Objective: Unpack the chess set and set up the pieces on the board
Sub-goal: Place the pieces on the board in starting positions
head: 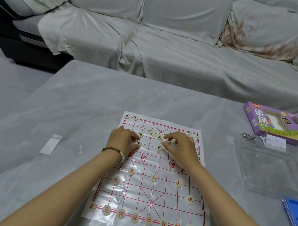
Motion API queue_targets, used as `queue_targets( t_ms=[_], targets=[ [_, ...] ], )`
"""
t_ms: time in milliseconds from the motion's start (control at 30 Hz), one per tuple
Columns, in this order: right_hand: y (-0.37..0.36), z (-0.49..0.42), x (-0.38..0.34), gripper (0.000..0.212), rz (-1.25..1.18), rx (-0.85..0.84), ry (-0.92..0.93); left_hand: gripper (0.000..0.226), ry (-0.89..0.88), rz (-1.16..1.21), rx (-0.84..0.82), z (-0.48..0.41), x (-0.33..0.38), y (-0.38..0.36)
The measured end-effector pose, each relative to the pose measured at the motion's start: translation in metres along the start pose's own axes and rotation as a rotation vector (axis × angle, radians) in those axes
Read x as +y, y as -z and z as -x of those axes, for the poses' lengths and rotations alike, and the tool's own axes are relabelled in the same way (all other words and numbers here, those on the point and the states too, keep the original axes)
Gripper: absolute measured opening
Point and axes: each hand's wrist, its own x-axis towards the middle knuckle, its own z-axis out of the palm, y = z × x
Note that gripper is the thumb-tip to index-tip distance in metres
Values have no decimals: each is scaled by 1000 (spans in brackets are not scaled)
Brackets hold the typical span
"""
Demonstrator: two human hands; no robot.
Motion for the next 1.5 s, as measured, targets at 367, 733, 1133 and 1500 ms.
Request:
queue_targets(
  t_ms=[367, 733, 1133, 1500],
  targets=[
    [29, -12, 17, 16, -67, 62, -111, 33, -42, 16, 64, -4, 2, 7],
    [20, -26, 27, 23, 94, -101, -84, 51, -195, -103, -62, -28, 36, -19],
    [9, -30, 1, 21, 83, -111, -54, 71, -103, -112, 1, -2, -50, 13],
    [-54, -36, -93, 23, 21, -279, 211, 98, -35, -177, -60, 34, -105, 7]
  ],
)
